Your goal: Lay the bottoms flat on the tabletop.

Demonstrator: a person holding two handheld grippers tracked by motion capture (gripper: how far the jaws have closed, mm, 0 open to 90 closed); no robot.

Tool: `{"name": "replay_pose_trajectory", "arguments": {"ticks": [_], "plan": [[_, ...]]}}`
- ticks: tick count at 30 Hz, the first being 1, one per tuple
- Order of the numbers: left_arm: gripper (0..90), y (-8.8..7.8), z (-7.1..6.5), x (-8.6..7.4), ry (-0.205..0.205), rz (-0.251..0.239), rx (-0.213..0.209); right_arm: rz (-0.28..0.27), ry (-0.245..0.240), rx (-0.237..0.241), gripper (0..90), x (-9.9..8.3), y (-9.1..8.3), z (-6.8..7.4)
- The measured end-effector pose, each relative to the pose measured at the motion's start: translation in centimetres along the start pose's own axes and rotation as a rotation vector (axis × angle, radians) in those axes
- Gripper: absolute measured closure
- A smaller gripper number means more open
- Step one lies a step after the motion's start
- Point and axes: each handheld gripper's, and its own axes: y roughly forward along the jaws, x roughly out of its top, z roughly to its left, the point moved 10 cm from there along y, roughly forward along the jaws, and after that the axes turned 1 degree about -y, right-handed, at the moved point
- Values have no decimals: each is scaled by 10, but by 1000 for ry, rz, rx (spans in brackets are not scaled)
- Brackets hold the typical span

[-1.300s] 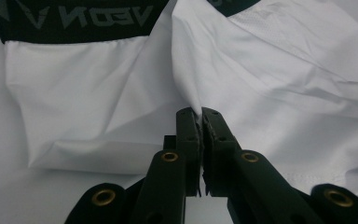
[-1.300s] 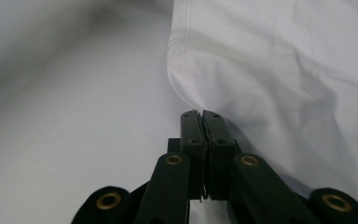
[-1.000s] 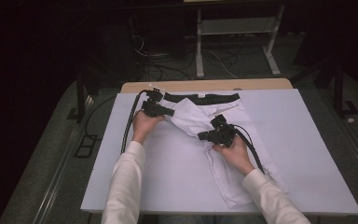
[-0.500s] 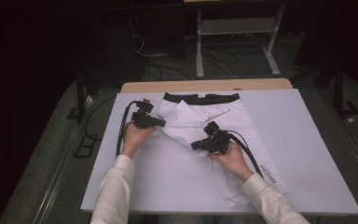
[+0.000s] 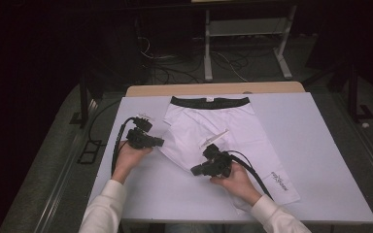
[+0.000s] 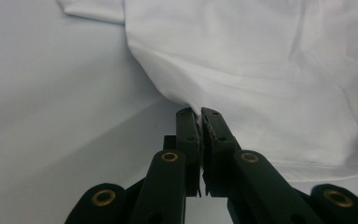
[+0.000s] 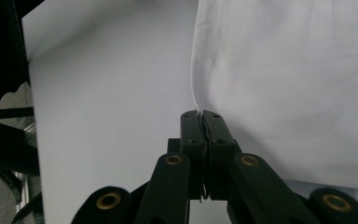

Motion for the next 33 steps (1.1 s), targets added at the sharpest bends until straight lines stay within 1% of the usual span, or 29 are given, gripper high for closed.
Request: {"name": "replay_pose_trajectory", "arguments": {"ticks": [1,5,6,7,8,11,13,15,18,19,24,26,28,30,33], "plan": [[854,-2,-1,-2,7,0,-2,10,-2,4,870,-3,1,3],[855,-9,-8,-17,19,7,-5,25,-18,22,869,-11,1,11],[855,-10,-9,-21,16,14,-3,27,-17,25,870,-12,2,13],[855,-11,-10,-26,22,18,-2,30,-19,32,870,-14,2,14],[855,-13,-11,-29,22,15,-5,35,-14,38,870,-15,2,16],[855,-21,-17,-43,31,15,-11,38,-26,58,870,-19,1,23],[855,-26,-21,-51,36,16,-20,43,-22,69,869,-22,0,29],[855,-32,-25,-65,51,32,-22,54,-27,81,869,-26,0,36],[854,-39,-29,-78,40,31,-34,58,-29,102,870,-30,0,44],[855,-40,-30,-81,33,27,-34,64,-31,107,869,-31,1,46],[854,-48,-35,-94,43,32,-39,73,-50,132,869,-35,2,61],[854,-52,-35,-99,46,39,-44,85,-55,144,869,-38,4,68],[853,-54,-35,-106,53,58,-43,90,-59,152,869,-39,6,72],[853,-56,-33,-110,52,70,-43,98,-57,167,869,-40,10,77],[853,-57,-32,-116,46,82,-43,109,-62,173,869,-41,16,82]]}}
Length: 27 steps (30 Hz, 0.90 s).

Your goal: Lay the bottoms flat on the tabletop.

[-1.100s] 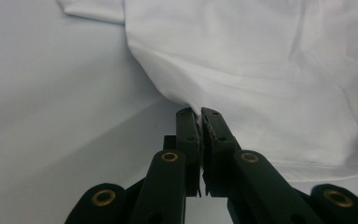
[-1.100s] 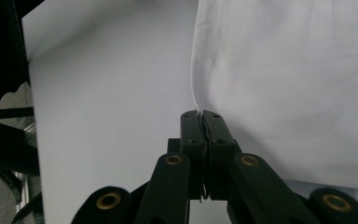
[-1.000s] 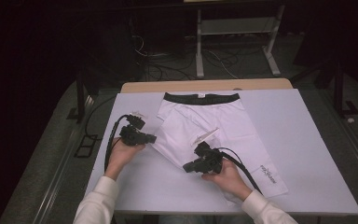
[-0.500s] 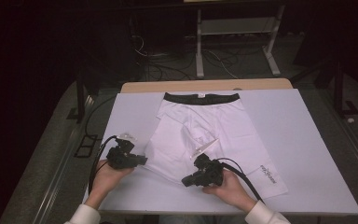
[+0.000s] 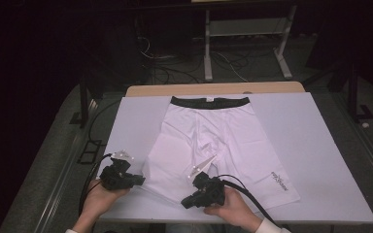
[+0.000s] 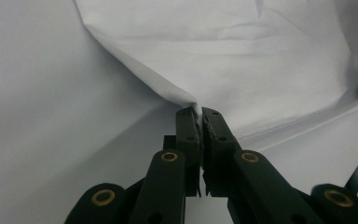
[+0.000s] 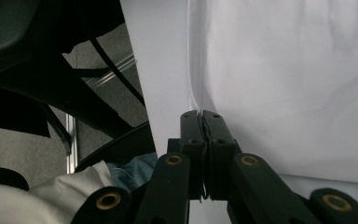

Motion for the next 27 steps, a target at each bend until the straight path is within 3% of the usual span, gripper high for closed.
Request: {"name": "replay_pose_trajectory", "arguments": {"ticks": [9,13,16,19,24,27], "plan": [[852,-6,-6,-18,-9,27,-26,30,-14,16,868,-3,6,8],[847,-8,-8,-21,-3,34,-26,37,-12,21,866,-4,6,9],[810,-9,-7,-24,-23,42,-15,41,-11,29,839,-5,5,9],[715,-12,-4,-26,-21,39,9,36,-8,49,765,-4,2,8],[506,-14,-1,-24,-16,0,52,4,-54,-1,641,0,-9,4],[390,-16,-4,-18,-13,-33,49,-14,-85,-28,571,2,-16,2]]}}
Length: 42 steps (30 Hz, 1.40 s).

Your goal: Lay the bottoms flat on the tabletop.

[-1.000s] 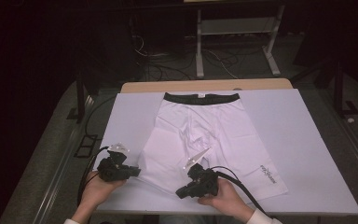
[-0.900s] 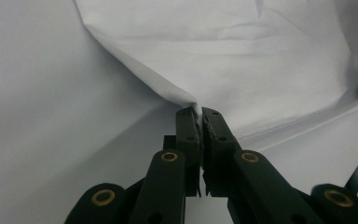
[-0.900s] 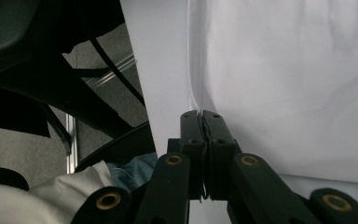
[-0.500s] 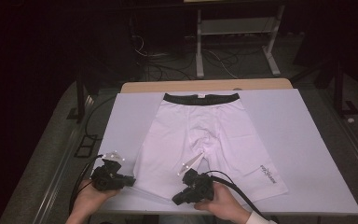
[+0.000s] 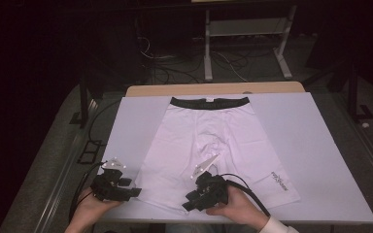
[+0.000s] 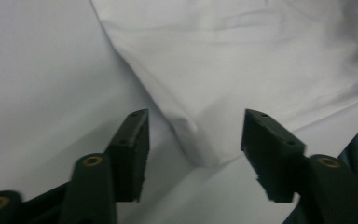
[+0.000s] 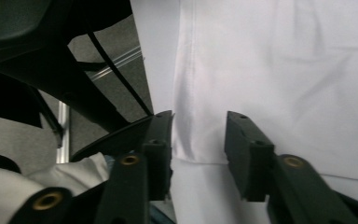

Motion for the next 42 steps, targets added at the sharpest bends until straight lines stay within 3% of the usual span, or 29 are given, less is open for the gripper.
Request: {"name": "replay_pose_trajectory", "arguments": {"ticks": [8,13,17,20,24,29,34,42], "plan": [[157,-4,-9,23,36,-62,-19,2,-56,-66,389,2,-23,-13],[74,-2,-19,41,88,-84,-41,-21,-36,-111,265,4,-41,-23],[4,2,-26,57,97,-120,-41,-52,-16,-157,162,7,-56,-33],[0,5,-29,67,112,-153,-49,-85,4,-213,130,8,-69,-45],[0,10,-34,79,133,-182,-58,-102,31,-258,22,4,-86,-58],[0,12,-39,92,158,-227,-73,-137,56,-272,1,-1,-106,-68],[0,15,-42,102,165,-238,-74,-162,73,-293,1,-8,-122,-78],[0,22,-46,113,154,-300,-80,-199,103,-311,2,-23,-139,-89]]}}
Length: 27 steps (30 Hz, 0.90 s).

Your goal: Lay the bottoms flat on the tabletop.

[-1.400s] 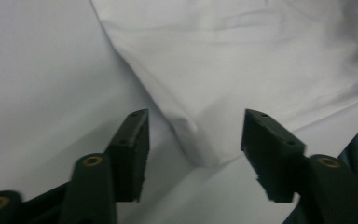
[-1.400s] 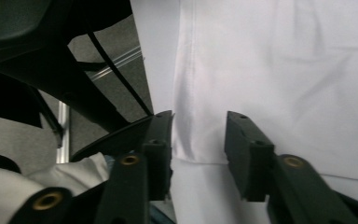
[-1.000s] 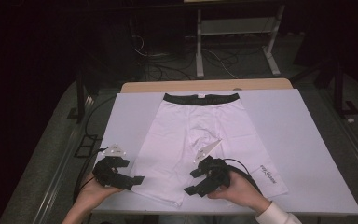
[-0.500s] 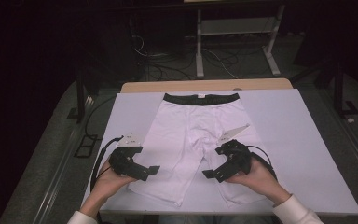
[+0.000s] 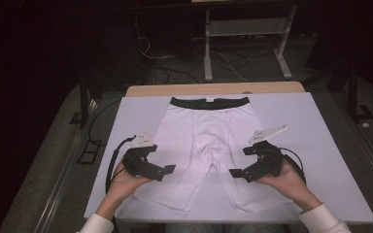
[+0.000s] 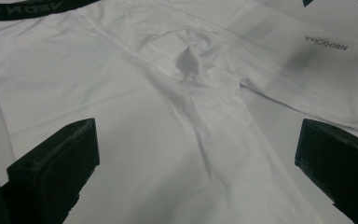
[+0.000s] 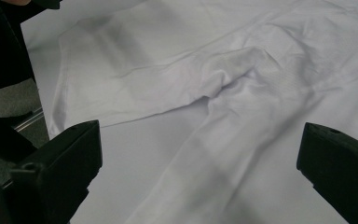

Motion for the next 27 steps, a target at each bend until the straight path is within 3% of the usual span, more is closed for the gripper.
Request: {"name": "replay_pose_trajectory", "arguments": {"ticks": [5,12,17,27], "plan": [[0,5,-1,-3,-8,-36,-6,-20,29,-17,2,-9,-10,-10],[0,8,5,-15,-58,-64,1,-64,63,-41,2,-21,-23,-21],[0,8,0,-20,-38,-108,-17,-95,91,-75,2,-32,-32,-33],[0,5,-1,-29,-16,-110,-15,-182,135,-140,2,-55,-50,-49]]}}
